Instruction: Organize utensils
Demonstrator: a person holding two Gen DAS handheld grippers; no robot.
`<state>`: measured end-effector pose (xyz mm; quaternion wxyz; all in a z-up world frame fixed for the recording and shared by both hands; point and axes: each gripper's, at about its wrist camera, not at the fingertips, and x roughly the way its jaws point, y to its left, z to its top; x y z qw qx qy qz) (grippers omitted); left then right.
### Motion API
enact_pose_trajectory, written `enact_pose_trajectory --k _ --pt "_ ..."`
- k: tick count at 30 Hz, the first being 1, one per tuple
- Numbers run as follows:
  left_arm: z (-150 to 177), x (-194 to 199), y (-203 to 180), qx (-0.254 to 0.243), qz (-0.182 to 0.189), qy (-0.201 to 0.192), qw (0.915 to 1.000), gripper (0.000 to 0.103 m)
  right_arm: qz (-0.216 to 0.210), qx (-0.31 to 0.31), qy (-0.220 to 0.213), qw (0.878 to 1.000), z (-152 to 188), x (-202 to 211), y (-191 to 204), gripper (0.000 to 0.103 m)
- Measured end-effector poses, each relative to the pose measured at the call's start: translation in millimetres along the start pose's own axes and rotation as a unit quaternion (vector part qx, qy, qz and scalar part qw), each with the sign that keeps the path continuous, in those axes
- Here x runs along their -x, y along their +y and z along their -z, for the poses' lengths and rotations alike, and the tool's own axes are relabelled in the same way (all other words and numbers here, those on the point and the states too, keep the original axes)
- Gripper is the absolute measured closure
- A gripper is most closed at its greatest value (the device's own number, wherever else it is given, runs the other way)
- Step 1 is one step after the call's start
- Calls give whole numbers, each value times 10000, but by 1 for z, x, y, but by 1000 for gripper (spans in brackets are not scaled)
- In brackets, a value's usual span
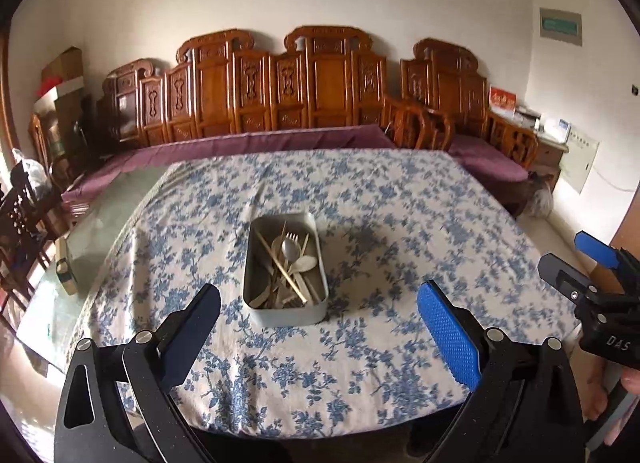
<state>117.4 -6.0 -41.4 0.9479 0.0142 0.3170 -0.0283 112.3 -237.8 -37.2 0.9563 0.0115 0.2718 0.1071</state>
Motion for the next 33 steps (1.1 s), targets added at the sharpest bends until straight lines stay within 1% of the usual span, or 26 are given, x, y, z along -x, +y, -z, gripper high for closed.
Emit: enact_pose_trajectory --k 7,18,21,25,33 --pt "-12 27 -7 10 -28 -237 9997 8 71 -48 -289 9995 -15 27 1 3" --pt "-41 66 -11 102 -39 -728 9973 8 222 97 -994 9947 -42 76 12 3" --pt "-44 75 -12 128 -31 -838 9964 8 241 172 -1132 9931 -45 86 14 3" --pt "-41 84 -11 127 -52 -916 9957 8 265 235 -1247 9916 -48 95 15 3" --pt "-40 92 -10 160 -71 -970 9951 8 246 203 -1253 9916 -47 96 13 3"
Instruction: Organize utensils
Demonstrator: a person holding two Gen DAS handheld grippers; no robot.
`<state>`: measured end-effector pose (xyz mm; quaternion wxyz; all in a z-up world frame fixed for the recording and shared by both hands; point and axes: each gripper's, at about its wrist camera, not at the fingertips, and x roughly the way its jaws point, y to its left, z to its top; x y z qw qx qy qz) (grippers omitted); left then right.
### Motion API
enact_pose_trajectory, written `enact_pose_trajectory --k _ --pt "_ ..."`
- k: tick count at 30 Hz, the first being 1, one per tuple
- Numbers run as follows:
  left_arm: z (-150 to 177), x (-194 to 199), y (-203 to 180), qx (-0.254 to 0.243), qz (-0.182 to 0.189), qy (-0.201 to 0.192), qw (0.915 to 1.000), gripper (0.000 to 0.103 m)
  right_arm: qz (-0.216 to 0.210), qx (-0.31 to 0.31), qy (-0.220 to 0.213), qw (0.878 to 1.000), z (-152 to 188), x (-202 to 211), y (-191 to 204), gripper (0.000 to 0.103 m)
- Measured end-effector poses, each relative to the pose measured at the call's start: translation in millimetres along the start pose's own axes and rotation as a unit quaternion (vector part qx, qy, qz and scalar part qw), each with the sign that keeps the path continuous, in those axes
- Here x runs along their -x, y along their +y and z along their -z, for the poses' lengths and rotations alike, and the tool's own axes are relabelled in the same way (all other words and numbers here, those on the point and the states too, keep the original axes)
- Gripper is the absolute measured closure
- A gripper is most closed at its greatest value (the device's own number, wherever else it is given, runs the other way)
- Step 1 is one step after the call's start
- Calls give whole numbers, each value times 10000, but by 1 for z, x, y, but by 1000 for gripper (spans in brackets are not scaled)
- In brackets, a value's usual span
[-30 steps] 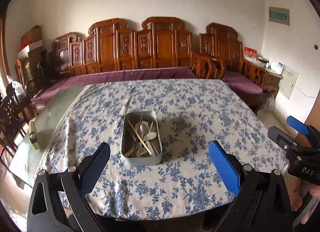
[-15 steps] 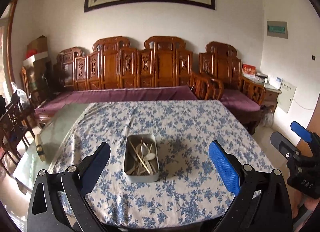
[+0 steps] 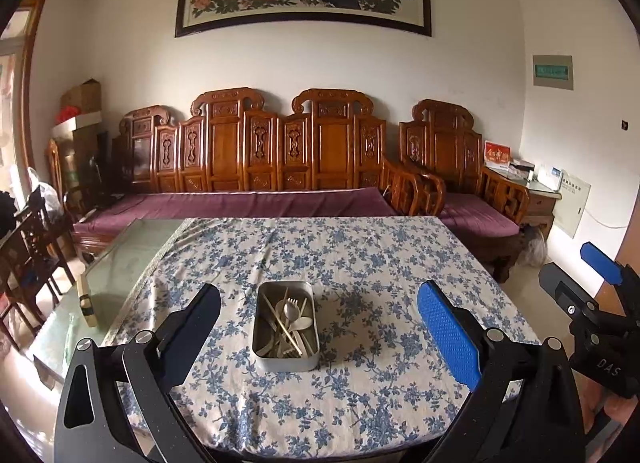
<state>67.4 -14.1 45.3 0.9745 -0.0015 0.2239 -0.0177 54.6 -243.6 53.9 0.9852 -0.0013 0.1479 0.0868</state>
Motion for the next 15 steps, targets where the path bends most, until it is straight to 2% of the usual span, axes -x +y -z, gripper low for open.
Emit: enact_pose_trajectory --k 15 --pt "0 -4 -1 -10 -20 76 10000 8 -23 -1 36 10000 4 -3 2 3"
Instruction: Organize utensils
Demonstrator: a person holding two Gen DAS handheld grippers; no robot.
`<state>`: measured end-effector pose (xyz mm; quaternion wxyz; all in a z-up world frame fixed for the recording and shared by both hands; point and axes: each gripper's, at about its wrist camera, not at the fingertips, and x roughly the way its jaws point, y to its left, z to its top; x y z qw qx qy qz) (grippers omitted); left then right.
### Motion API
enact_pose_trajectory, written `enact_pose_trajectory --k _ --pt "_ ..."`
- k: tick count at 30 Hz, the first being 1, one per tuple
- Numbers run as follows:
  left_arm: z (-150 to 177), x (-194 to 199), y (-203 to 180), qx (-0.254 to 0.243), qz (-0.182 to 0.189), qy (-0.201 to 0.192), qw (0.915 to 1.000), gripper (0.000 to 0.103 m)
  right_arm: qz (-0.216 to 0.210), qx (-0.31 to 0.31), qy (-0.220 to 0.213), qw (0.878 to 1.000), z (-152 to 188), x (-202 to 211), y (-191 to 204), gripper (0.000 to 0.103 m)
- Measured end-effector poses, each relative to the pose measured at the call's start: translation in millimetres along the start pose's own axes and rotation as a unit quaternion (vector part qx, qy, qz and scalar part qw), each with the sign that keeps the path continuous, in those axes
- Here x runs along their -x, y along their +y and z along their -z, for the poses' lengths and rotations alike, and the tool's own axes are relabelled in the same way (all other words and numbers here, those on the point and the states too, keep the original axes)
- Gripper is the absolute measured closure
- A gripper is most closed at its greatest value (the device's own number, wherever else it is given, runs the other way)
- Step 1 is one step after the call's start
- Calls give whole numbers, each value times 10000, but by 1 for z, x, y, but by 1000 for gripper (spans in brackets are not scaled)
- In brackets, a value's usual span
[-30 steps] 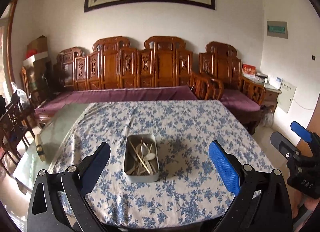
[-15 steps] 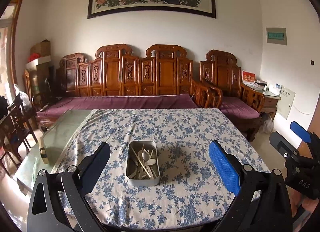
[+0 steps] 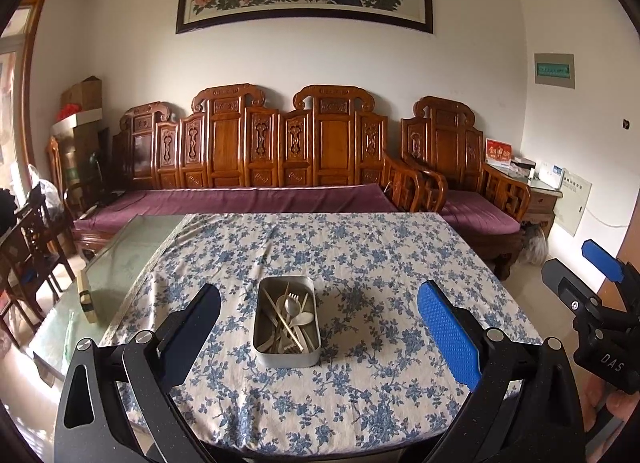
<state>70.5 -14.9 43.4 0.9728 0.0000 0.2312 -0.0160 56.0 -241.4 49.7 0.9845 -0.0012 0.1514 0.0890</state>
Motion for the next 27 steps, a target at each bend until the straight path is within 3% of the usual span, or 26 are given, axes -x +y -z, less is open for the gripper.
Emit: enact_pose_trajectory --k 27 --pt "5 -2 -1 -29 8 42 10000 8 -17 -13 41 10000 4 -3 5 3"
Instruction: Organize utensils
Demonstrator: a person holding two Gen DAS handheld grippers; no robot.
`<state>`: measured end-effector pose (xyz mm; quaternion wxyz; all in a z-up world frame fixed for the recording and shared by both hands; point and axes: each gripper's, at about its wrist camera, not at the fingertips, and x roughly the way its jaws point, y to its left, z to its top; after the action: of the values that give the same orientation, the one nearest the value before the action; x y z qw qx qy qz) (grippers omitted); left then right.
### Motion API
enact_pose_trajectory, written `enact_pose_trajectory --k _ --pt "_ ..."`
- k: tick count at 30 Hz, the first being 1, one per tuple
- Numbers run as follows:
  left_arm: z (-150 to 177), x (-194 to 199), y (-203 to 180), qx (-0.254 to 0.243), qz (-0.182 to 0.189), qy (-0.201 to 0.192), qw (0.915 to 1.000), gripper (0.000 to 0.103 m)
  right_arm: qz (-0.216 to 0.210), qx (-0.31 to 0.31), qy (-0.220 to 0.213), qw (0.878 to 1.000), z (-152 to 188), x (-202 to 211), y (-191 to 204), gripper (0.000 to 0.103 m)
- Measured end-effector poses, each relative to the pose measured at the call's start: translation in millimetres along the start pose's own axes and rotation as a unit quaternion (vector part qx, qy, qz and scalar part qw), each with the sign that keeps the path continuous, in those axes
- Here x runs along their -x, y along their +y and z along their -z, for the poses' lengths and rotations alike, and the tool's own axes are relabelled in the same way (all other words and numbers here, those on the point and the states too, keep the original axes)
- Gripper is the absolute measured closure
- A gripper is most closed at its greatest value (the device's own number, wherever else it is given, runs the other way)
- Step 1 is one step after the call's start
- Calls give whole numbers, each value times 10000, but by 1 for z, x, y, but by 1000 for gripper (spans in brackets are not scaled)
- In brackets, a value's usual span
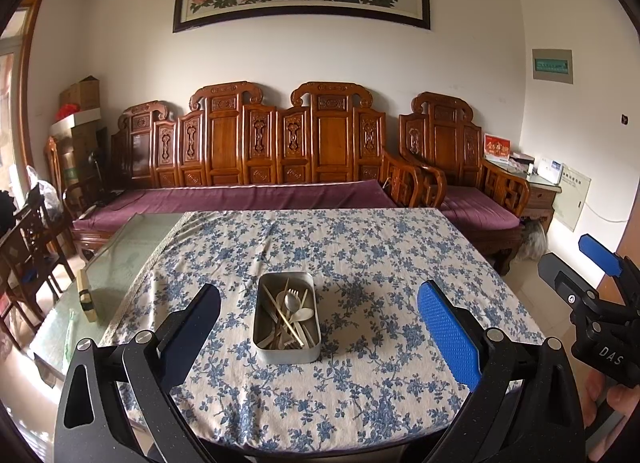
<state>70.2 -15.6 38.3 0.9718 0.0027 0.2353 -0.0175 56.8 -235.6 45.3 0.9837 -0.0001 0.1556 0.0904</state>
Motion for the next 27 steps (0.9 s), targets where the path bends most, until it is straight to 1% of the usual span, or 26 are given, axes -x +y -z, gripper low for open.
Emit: enact_pose_trajectory --k 27 --pt "2 2 -2 -4 21 -8 10000 8 -3 -4 9 10000 1 0 1 3"
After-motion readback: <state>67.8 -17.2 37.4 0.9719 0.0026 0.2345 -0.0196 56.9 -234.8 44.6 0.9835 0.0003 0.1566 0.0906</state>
